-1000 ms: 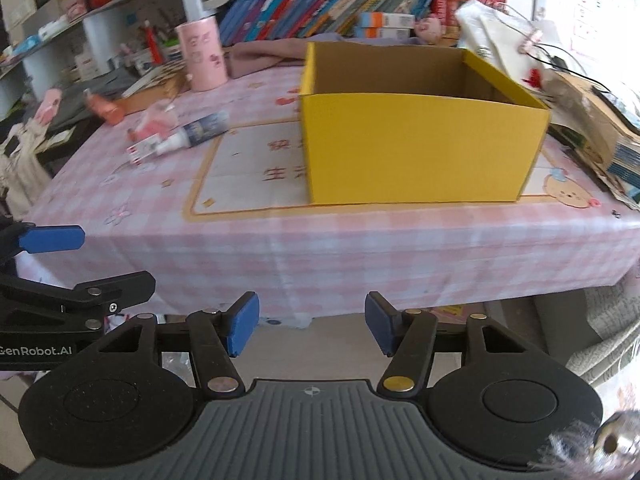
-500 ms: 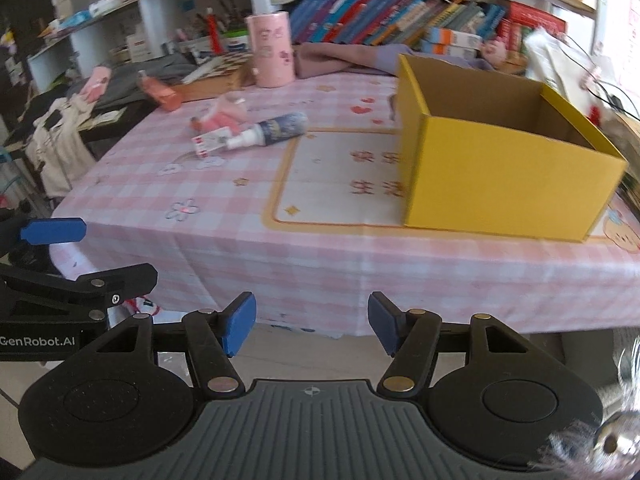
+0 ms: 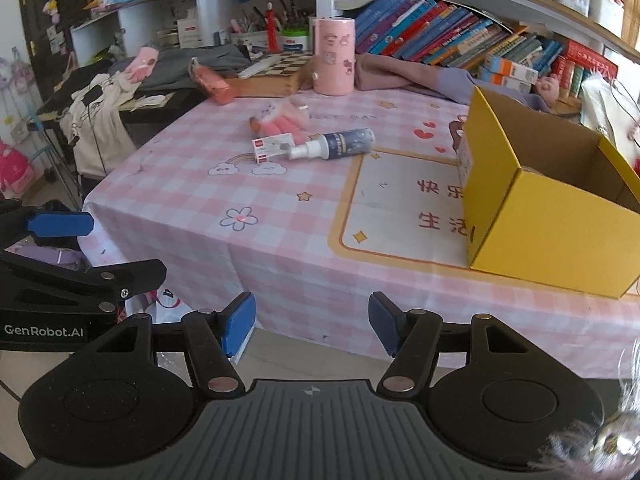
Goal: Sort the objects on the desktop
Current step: 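Move both tools toward the spray tube and red-and-white box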
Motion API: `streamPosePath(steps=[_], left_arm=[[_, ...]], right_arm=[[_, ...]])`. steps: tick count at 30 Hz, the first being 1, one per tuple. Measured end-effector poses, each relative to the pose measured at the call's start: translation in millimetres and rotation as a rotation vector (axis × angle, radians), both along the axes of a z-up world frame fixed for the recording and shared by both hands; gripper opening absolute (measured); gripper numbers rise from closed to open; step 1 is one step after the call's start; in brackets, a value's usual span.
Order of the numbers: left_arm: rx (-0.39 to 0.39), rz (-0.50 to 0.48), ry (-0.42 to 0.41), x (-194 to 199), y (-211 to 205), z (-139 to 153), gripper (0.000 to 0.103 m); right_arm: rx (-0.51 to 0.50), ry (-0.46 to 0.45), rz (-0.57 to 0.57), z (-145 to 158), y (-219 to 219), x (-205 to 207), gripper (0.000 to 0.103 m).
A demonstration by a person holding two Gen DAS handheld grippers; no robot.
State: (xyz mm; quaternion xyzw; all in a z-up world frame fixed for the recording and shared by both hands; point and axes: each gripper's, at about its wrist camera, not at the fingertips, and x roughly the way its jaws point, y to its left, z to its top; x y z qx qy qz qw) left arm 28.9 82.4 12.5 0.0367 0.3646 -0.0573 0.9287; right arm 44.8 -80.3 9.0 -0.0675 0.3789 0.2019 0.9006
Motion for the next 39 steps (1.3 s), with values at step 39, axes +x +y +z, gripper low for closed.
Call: streamPosePath(steps=[39], left_arm=[[-0.001, 0.154, 0.029, 179, 19, -4, 0.090]], right_arm=[[0.066, 0.057, 0.022, -23, 22, 190, 0.070]])
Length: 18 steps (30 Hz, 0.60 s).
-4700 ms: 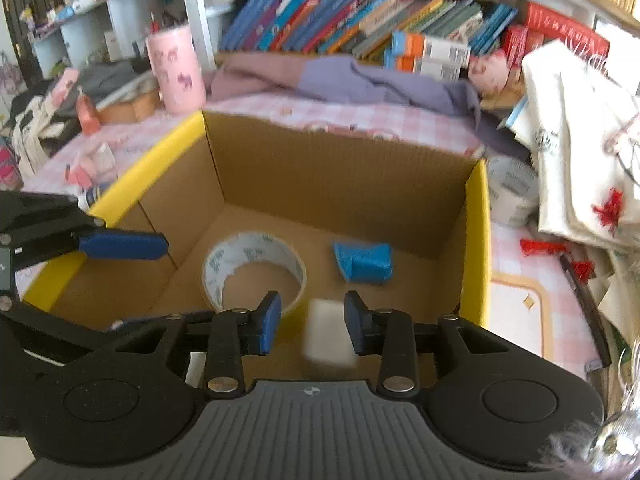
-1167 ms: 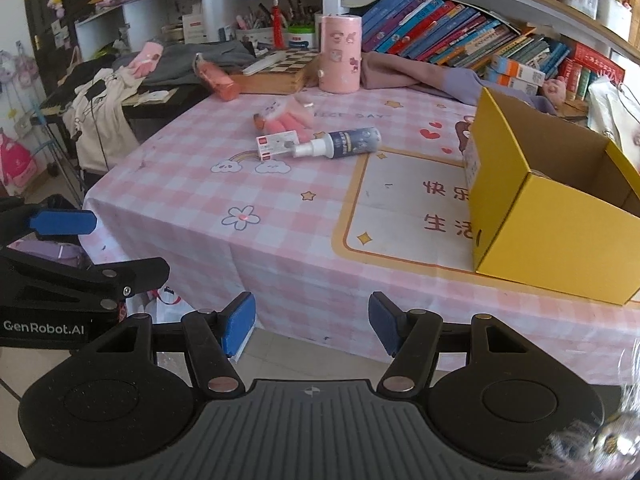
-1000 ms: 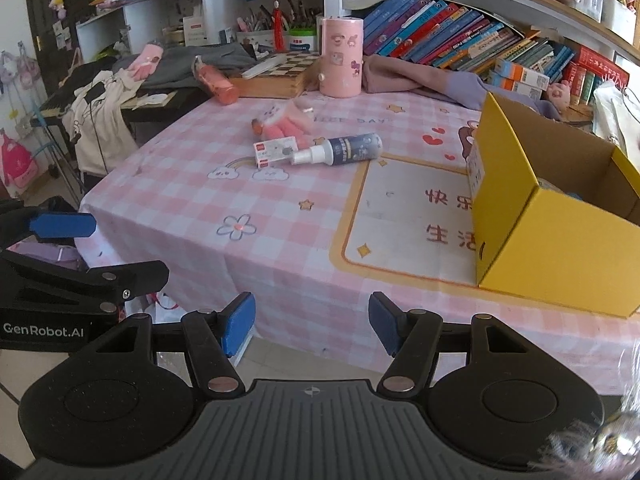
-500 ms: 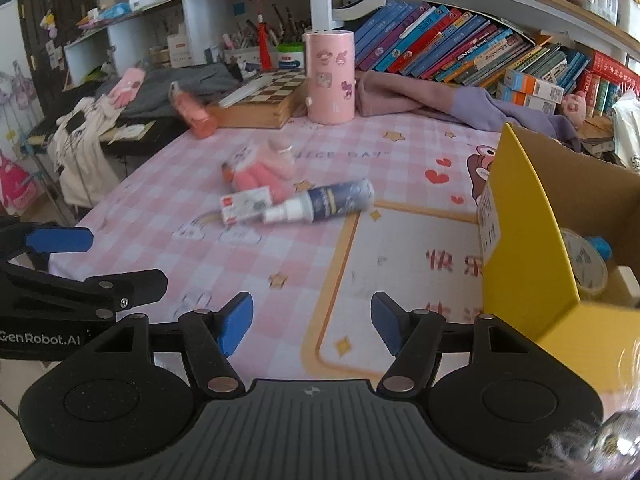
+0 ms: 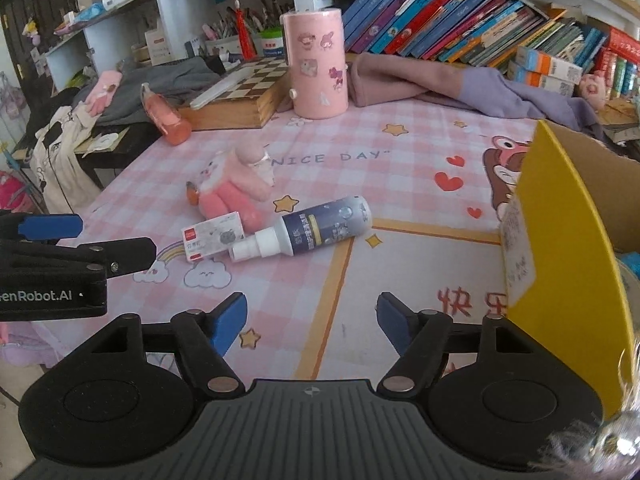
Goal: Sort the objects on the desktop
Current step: 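Move both tools toward the spray tube and red-and-white box, then grasp the red-and-white box with the left tool while the right tool grasps the spray tube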
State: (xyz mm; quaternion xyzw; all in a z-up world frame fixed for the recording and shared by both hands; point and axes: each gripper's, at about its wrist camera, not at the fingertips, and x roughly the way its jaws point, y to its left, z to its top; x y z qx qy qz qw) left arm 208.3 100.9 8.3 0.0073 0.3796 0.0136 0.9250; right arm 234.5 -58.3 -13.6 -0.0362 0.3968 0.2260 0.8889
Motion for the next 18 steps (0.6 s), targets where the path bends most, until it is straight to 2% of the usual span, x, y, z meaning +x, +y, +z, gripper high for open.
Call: streamPosePath(steps=[8, 18], left_arm=[[0.010, 0.029, 0.024, 21, 4, -4, 0.090], [0.029, 0.054, 0.060, 29, 8, -8, 0.090]], right_arm=[[0.001, 0.017, -0.006, -8, 14, 37, 0.078], [0.107, 0.111, -0.221, -17, 18, 89, 0.079]])
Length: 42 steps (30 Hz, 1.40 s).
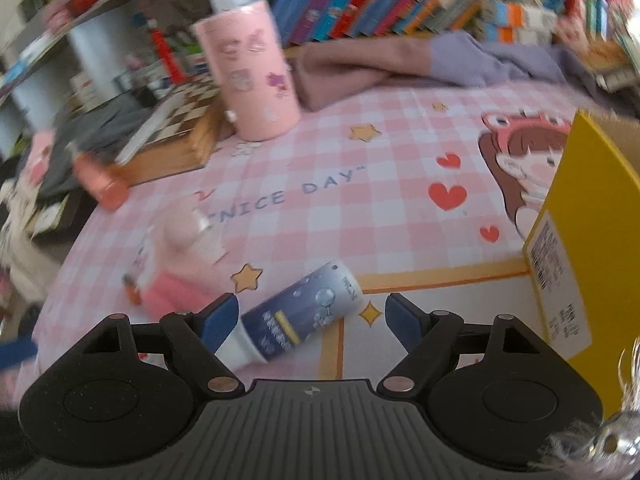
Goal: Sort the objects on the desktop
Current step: 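Grasp the red-and-white box with the left tool while the right tool grasps the spray tube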
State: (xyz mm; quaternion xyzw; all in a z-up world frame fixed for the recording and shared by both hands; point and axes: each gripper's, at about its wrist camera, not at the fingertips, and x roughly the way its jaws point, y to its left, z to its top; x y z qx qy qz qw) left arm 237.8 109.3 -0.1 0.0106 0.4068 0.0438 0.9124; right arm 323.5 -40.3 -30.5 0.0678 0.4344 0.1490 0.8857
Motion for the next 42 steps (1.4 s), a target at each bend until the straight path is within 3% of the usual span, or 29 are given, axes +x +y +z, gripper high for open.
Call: streamPosePath(steps=[4, 11, 16, 23, 26, 28, 29, 34, 42], left_arm=[[-0.001, 0.002, 0.010, 4, -1, -2, 0.090], [0.010, -0.056, 0.033, 16, -10, -13, 0.090], [0.062, -0.138, 0.084, 27, -25, -29, 0.090], [-0.016, -0.112, 0.050, 42, -27, -37, 0.088], [0.005, -0.132, 0.072, 49, -32, -45, 0.080], [0.009, -0.154, 0.076, 50, -35, -49, 0.063], [0.001, -0.156, 0.071, 49, -34, -49, 0.060], [-0.008, -0.162, 0.084, 46, -32, -48, 0.059], [-0.038, -0.128, 0.099, 27, -24, -42, 0.059]], right_arm=[[0.043, 0.092, -0.014, -13, 2, 9, 0.077], [0.003, 0.052, 0.059, -7, -2, 5, 0.070], [-0.061, 0.029, 0.088, 2, -14, -3, 0.065], [-0.073, 0.056, 0.105, 5, -30, -10, 0.065], [-0.032, 0.090, 0.097, 3, -33, -5, 0.065], [0.009, 0.120, 0.075, 0, -34, -1, 0.065], [0.030, 0.134, 0.063, -1, -34, 2, 0.065], [0.069, 0.151, 0.041, -6, -28, 10, 0.065], [-0.038, 0.061, 0.116, -12, 2, 22, 0.062]])
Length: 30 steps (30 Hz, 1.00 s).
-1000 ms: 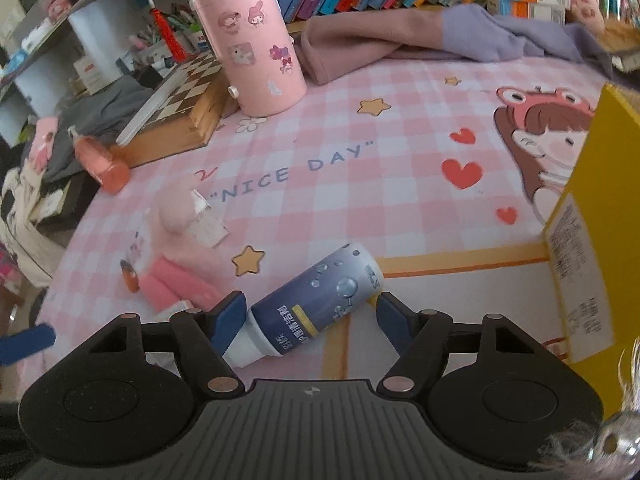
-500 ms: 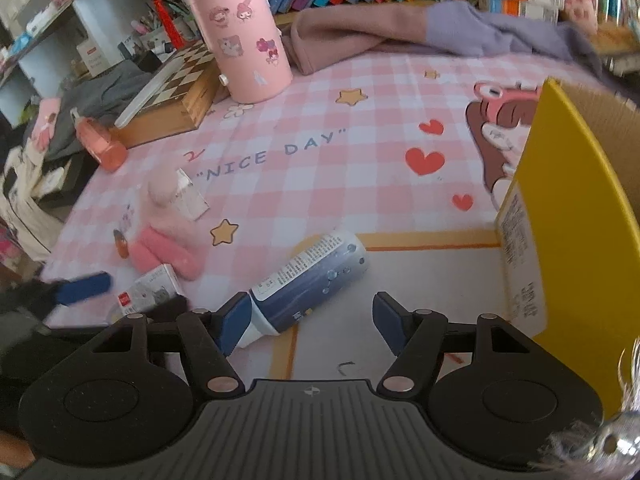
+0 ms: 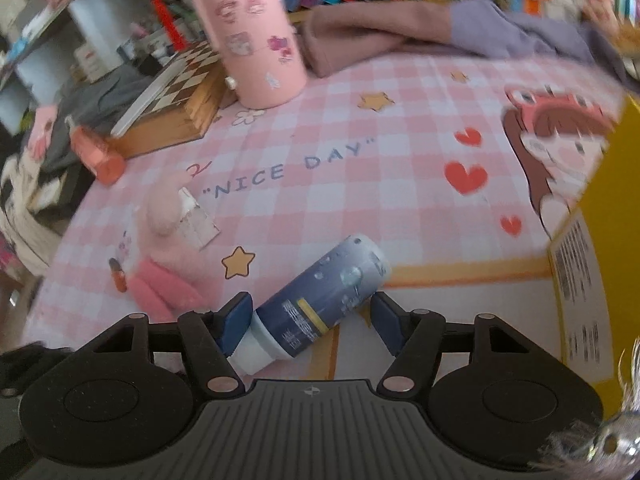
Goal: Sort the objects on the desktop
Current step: 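Grasp the red-and-white box with the left tool while the right tool grasps the spray tube, then lift the small box and spray tube and carry both toward the yellow box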
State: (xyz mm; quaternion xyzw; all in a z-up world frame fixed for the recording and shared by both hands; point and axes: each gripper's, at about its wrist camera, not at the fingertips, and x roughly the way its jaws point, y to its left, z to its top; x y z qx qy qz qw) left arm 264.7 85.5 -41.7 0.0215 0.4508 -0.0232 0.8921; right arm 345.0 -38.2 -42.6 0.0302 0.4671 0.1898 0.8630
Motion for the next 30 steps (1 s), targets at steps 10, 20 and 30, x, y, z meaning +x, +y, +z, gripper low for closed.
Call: streamPosePath(steps=[10, 20, 30], left_arm=[[-0.039, 0.052, -0.036, -4, 9, 12, 0.059], [-0.054, 0.063, -0.014, 2, 15, 6, 0.059], [-0.085, 0.049, -0.066, -3, 14, 21, 0.059]], right_arm=[[-0.159, -0.093, 0.158, 5, -2, -21, 0.032], [-0.184, -0.125, 0.161, -4, 12, 10, 0.036], [-0.144, -0.139, 0.145, 9, 3, 1, 0.030]])
